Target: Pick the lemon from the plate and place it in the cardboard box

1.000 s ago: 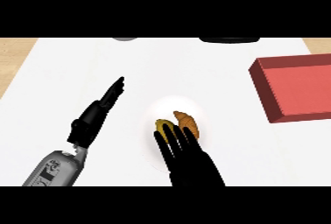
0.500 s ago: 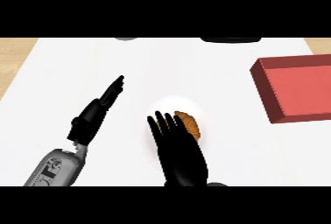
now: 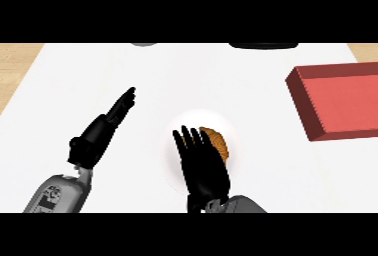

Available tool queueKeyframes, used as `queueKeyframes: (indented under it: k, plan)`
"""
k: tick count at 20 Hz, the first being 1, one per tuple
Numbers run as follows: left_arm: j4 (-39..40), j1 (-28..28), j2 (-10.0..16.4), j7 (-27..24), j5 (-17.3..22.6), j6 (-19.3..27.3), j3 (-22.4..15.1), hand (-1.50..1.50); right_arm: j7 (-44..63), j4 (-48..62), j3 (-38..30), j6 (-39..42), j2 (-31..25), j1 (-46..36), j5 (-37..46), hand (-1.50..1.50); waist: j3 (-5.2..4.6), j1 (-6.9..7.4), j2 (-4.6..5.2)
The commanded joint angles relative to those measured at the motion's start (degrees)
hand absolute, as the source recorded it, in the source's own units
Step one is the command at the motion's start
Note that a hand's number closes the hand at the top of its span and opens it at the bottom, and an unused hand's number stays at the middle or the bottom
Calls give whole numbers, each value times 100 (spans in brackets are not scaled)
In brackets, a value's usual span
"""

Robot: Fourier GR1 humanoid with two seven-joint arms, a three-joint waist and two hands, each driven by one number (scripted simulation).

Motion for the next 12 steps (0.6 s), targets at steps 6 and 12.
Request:
queueKeyframes:
  k: [6,12]
  plan:
    - [282,-118,-495,-43,-409,-79,162,0,-128,631,433,-888,5,-149,33,-150,0,-2,2]
    - [-516,352,-352,249,-364,-423,288,0,-361,1453,-97,-646,5,-986,-486,-150,1,41,0]
